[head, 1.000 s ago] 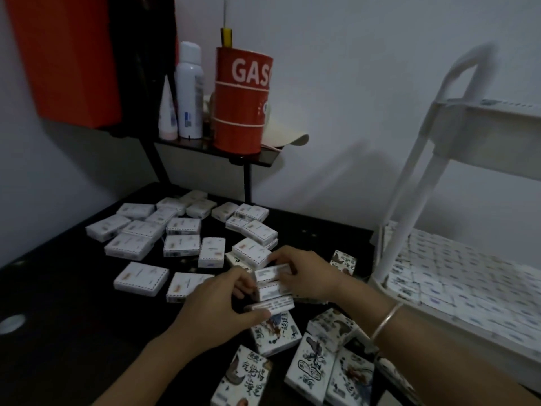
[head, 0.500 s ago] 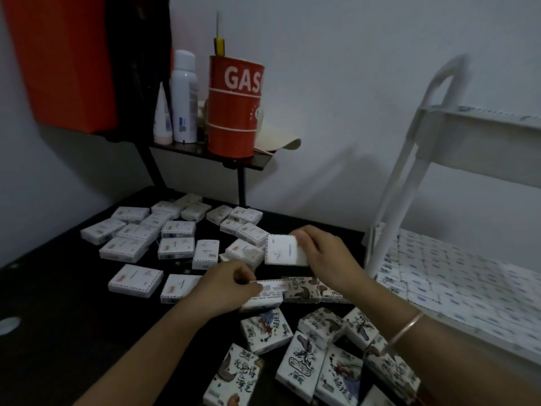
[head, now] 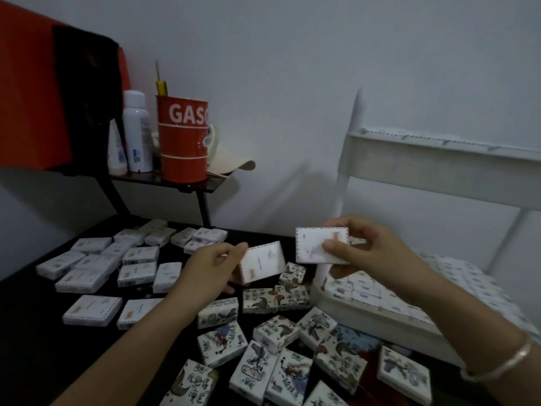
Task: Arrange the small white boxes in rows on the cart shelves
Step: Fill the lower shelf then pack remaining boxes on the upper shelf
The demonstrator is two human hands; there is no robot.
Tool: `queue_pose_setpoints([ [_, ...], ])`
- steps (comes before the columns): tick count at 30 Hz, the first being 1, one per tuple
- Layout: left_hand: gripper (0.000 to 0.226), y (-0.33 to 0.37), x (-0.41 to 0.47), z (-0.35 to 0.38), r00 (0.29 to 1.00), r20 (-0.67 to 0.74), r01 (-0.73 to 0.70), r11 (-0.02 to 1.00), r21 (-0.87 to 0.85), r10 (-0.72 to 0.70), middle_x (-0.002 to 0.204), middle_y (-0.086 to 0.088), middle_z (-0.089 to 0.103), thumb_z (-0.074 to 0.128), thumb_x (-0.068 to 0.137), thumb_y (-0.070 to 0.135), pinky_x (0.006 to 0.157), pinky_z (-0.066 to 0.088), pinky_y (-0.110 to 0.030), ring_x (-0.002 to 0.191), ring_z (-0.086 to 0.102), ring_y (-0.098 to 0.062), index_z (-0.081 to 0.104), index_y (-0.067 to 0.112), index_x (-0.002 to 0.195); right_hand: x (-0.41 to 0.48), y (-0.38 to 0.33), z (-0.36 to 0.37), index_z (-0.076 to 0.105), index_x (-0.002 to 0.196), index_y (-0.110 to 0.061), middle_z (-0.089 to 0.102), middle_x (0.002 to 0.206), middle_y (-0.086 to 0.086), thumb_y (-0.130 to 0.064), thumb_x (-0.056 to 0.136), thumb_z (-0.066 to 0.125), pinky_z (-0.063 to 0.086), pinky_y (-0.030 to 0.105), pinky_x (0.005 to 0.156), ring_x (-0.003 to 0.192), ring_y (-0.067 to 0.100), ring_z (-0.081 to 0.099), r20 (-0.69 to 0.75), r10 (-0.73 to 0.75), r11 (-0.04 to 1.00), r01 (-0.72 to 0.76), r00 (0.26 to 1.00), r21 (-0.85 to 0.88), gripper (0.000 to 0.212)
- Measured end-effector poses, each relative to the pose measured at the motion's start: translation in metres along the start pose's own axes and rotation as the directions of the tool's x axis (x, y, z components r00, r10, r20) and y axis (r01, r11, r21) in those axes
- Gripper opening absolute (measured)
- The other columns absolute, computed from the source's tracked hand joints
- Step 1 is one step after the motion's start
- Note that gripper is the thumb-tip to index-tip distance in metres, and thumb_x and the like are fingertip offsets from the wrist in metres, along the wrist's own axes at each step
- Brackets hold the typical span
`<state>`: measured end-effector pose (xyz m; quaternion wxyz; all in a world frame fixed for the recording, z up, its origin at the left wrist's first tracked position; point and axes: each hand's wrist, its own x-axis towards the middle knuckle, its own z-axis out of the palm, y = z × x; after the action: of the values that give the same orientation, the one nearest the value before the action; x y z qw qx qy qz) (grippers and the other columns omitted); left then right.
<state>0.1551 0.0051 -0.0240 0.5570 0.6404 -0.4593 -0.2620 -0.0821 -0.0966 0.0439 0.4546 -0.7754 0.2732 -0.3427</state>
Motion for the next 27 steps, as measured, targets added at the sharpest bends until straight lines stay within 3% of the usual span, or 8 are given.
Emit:
queue_pose_setpoints([
  [3,0.04,0.033,-0.005,0.025,0.994,0.105,-0.004,0.98,-0.201,0.025,0.08,-0.009,0.075,0.055,0.088,0.046,0.052,0.055,-0.025,0.07,0.073,-0.026,0.07,0.01,0.098,-0.019,-0.012,-0.037,0.069,0.101,-0.021,0.071,0.096,0.0,-0.033,0.069,0.074,0.061,0.037,0.064,0.076,0.026,0.072,-0.093,-0.066,0.993,0.056,0.994,-0.101,0.035],
  [7,0.043,0.068,-0.005,0.064,0.972,0.211,-0.035,0.947,-0.32,0.107,0.086,-0.013,0.075,0.057,0.077,0.054,0.049,0.053,-0.024,0.071,0.072,-0.027,0.074,0.017,0.092,-0.049,-0.026,-0.081,0.065,0.103,-0.022,0.073,0.092,-0.003,-0.036,0.069,0.072,0.059,0.028,0.059,0.072,0.021,0.071,-0.242,-0.131,0.974,0.079,0.961,-0.211,0.038],
  [12,0.043,0.117,0.002,0.109,0.922,0.265,-0.219,0.944,-0.247,0.283,0.086,0.003,0.074,0.051,0.07,0.066,0.064,0.05,-0.02,0.072,0.064,-0.006,0.074,0.035,0.088,-0.08,-0.047,-0.127,0.069,0.1,-0.029,0.074,0.09,-0.011,-0.043,0.068,0.071,0.059,0.027,0.071,0.08,0.011,0.071,-0.312,-0.202,0.922,0.072,0.929,-0.381,0.035],
  [16,0.032,0.169,0.003,0.137,0.835,0.239,-0.447,0.864,-0.231,0.495,0.062,0.022,0.064,0.051,0.085,0.047,0.054,0.039,-0.002,0.055,0.055,0.011,0.071,0.026,0.072,-0.085,-0.077,-0.168,0.071,0.096,-0.028,0.073,0.084,-0.009,-0.043,0.076,0.067,0.052,0.014,0.067,0.071,0.004,0.065,-0.386,-0.263,0.915,0.102,0.884,-0.391,0.026],
  [18,0.03,0.198,0.006,0.146,0.776,0.211,-0.558,0.803,-0.211,0.595,0.053,0.022,0.058,0.05,0.091,0.036,0.05,0.037,-0.002,0.049,0.052,0.01,0.065,0.021,0.069,-0.077,-0.092,-0.189,0.069,0.1,-0.021,0.072,0.087,0.004,-0.048,0.084,0.058,0.054,0.024,0.069,0.072,0.012,0.064,-0.46,-0.284,0.927,0.118,0.841,-0.357,0.033],
  [20,0.038,0.225,0.017,0.151,0.738,0.188,-0.623,0.761,-0.181,0.648,0.053,0.017,0.059,0.05,0.09,0.041,0.048,0.037,-0.004,0.047,0.052,0.006,0.062,0.014,0.066,-0.062,-0.104,-0.211,0.063,0.102,-0.016,0.071,0.088,0.009,-0.044,0.096,0.048,0.055,0.032,0.07,0.072,0.015,0.066,-0.555,-0.287,0.944,0.133,0.781,-0.301,0.032],
  [23,0.052,0.26,0.044,0.158,0.729,0.152,-0.655,0.745,-0.13,0.667,0.052,0.005,0.058,0.051,0.091,0.049,0.043,0.038,-0.016,0.042,0.049,-0.006,0.057,0.006,0.062,-0.027,-0.113,-0.242,0.059,0.102,-0.02,0.074,0.083,0.0,-0.045,0.103,0.03,0.057,0.036,0.075,0.078,0.018,0.07,-0.57,-0.201,0.952,0.022,0.797,-0.306,0.038],
  [27,0.048,0.291,0.086,0.173,0.765,0.115,-0.628,0.774,-0.086,0.633,0.062,-0.007,0.059,0.057,0.088,0.053,0.041,0.034,-0.021,0.041,0.042,-0.014,0.063,0.009,0.071,0.02,-0.102,-0.268,0.052,0.123,-0.011,0.076,0.086,0.005,-0.049,0.103,0.026,0.055,0.037,0.083,0.093,0.025,0.068,-0.499,0.154,0.945,-0.274,0.853,-0.177,0.05],
])
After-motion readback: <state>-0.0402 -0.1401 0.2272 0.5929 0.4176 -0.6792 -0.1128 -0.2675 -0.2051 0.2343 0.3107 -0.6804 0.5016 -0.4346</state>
